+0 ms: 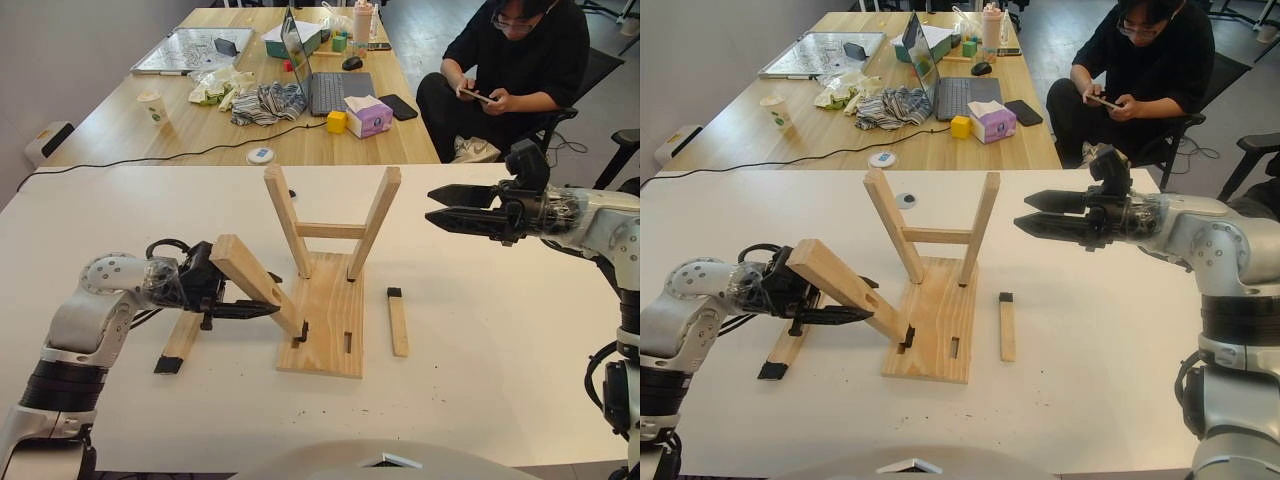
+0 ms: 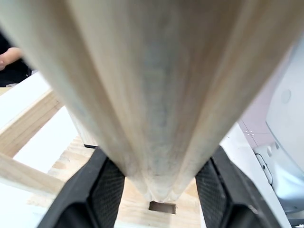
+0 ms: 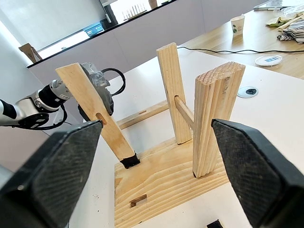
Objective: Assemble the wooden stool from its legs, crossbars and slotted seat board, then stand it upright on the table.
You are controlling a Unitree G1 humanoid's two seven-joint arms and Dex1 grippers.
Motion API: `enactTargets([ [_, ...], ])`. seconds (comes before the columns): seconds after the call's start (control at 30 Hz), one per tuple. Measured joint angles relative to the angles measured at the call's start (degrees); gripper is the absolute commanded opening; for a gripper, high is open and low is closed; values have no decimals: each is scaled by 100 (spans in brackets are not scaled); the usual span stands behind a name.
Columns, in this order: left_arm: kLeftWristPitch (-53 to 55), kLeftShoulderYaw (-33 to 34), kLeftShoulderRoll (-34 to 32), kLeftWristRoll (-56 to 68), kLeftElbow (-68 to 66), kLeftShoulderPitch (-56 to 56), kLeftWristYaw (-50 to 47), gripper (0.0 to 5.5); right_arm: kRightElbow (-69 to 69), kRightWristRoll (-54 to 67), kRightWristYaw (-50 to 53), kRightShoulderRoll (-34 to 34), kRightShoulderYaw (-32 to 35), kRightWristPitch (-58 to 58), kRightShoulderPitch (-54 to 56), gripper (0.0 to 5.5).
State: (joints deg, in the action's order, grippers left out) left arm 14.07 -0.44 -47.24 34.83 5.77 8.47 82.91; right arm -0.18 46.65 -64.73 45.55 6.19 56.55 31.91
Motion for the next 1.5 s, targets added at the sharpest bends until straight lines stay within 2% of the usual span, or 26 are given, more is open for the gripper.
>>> enactTargets([
  [0.2,42,50,-70,-111,-7,-167,34,201,0,0,-12,4,-1,-1,-11,423],
  [0.5,-576,33,29,-391,-144,-209,74,201,21,-30,-98,6,-24,-4,-11,423],
  [0.7,-470,7,96,-378,-81,-212,-77,201,52,-122,-134,6,-68,-13,-11,423],
  [0.97,-174,47,-70,-198,344,-534,-71,201,85,-208,-148,6,-71,-19,-14,423],
  [1.2,-1079,-139,-61,-491,-317,-222,43,201,86,-218,-200,7,-68,-19,-36,423],
  [1.5,-865,-283,-379,-578,78,-285,-84,201,69,-218,-194,6,-52,-19,-139,423],
])
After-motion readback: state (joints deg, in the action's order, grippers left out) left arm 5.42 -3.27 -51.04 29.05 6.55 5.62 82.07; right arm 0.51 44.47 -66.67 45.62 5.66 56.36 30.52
